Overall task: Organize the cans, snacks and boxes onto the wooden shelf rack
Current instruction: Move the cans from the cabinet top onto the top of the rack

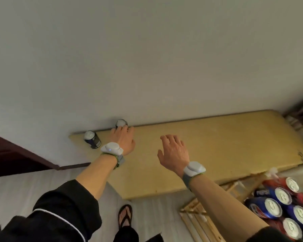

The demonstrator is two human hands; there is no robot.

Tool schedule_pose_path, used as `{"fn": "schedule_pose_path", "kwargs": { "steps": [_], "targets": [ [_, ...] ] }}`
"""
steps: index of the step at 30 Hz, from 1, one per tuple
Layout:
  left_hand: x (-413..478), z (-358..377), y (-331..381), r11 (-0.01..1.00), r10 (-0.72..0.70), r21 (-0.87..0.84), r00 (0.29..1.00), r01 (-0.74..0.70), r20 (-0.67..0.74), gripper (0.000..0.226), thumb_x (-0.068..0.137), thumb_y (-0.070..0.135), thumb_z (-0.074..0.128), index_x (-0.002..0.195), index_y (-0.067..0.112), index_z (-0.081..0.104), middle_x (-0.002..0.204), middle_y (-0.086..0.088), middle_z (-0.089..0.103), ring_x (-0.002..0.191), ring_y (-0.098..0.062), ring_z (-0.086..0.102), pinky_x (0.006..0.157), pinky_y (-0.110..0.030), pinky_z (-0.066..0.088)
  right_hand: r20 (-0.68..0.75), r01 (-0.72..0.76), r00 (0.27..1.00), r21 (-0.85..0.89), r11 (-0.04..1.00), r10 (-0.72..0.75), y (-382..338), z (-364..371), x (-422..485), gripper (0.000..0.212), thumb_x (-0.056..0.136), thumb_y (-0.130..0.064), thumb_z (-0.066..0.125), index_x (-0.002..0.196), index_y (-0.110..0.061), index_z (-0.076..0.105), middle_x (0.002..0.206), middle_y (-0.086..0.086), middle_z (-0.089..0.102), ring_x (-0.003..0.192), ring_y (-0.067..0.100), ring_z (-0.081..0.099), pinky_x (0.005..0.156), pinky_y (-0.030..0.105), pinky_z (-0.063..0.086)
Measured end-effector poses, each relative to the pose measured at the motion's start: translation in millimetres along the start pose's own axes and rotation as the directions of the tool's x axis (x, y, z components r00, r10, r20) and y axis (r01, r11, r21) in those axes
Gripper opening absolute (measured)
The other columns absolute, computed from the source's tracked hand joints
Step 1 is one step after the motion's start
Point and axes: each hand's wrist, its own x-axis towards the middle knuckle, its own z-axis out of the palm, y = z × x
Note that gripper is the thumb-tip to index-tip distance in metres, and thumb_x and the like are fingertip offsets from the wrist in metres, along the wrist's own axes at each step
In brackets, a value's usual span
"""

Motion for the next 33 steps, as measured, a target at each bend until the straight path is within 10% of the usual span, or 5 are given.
{"fn": "schedule_pose_path", "kwargs": {
  "steps": [20,28,33],
  "targets": [
    [69,111,-200,0.948,-0.146,-0.198,0.893,0.249,0.426,0.075,0.085,0.056,0.059,0.149,0.034,0.026,0.148,-0.006,0.032,0.123,-0.037,0.05,0.094,-0.047,0.049,0.286,-0.034,0.958,0.031,0.999,0.023,-148,118,225,0.062,0.089,-0.03,0.058,0.146,-0.027,0.035,0.151,0.008,0.034,0.128,0.039,0.04,0.099,0.045,0.044],
    [67,132,-204,0.962,-0.108,-0.2,0.934,0.184,0.34,0.054,0.094,0.043,0.057,0.14,0.028,0.034,0.13,-0.011,0.043,0.101,-0.036,0.061,0.08,-0.042,0.054,0.277,-0.113,0.957,0.068,0.991,0.09,-132,140,223,0.059,0.089,-0.004,0.062,0.136,-0.031,0.039,0.138,0.009,0.033,0.101,0.039,0.053,0.07,0.043,0.052],
    [61,113,-182,0.974,-0.063,-0.191,0.951,0.125,0.302,0.056,0.089,0.047,0.062,0.135,0.028,0.037,0.124,-0.01,0.048,0.093,-0.033,0.065,0.073,-0.041,0.057,0.213,-0.161,0.968,0.133,0.978,0.131,-108,113,182,0.056,0.091,-0.016,0.067,0.14,-0.028,0.041,0.139,0.013,0.036,0.102,0.043,0.056,0.08,0.044,0.052]
  ]
}}
